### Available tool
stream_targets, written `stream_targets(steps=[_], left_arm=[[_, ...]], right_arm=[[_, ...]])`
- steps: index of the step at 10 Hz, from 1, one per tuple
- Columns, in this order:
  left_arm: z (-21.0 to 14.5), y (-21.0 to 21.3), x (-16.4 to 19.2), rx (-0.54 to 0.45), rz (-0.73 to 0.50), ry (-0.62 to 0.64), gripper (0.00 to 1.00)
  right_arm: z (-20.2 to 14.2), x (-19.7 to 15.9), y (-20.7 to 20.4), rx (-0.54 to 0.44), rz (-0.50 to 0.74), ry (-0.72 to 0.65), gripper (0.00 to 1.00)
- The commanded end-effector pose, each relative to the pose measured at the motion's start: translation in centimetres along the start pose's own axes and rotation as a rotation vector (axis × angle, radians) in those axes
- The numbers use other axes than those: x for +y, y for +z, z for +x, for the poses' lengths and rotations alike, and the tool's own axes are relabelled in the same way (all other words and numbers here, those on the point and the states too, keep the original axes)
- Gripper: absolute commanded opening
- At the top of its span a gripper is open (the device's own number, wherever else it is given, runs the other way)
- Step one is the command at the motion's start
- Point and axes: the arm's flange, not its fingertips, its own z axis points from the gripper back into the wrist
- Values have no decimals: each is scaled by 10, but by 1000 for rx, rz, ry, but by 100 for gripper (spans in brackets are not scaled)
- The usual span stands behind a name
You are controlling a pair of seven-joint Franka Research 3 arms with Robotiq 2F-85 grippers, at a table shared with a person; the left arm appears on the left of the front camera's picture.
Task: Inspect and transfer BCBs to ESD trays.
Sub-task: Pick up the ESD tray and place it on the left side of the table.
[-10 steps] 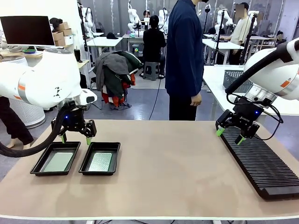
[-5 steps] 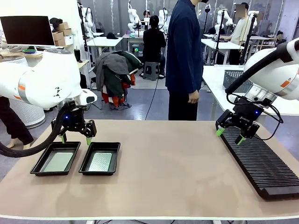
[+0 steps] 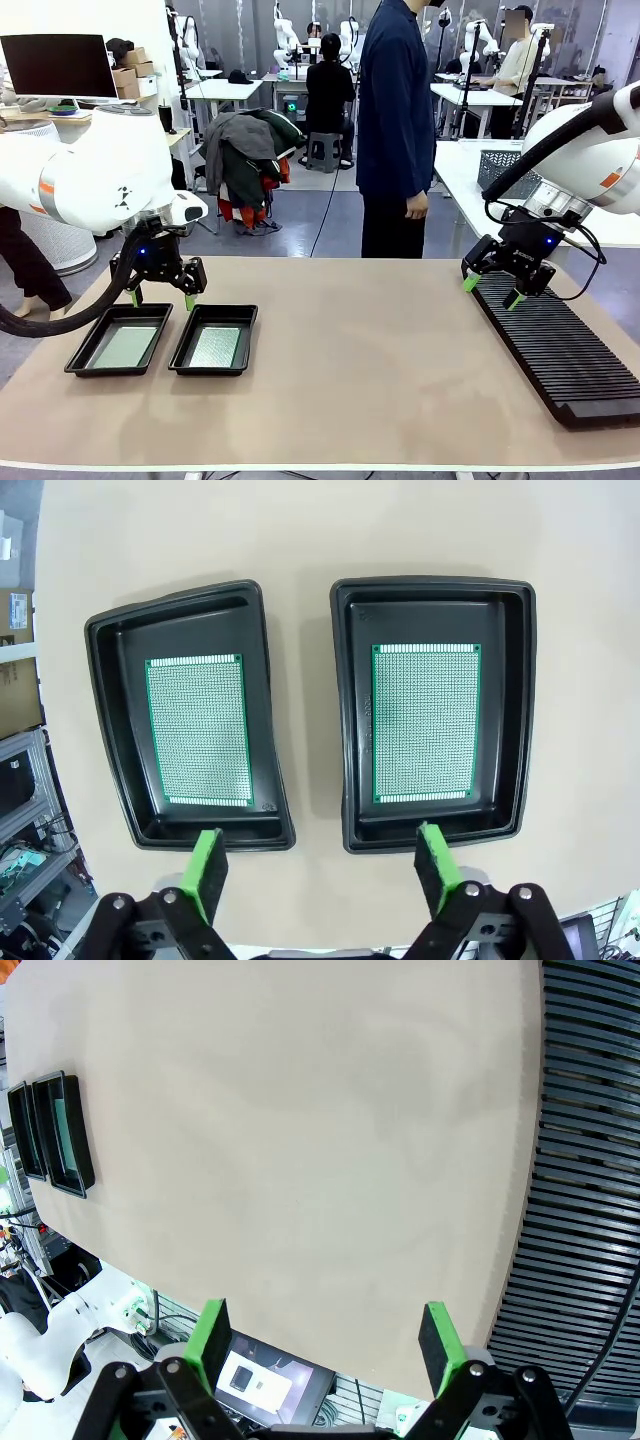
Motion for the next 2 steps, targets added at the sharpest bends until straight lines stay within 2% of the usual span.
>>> stream_targets(steps=[1,2], left_arm=[[2,-1,0,-9,-3,13,100],[2,-1,0,-9,-3,13,100]], right_arm=[[1,2,-1,-8,-1,-21,100],[1,2,-1,-8,-1,-21,100]])
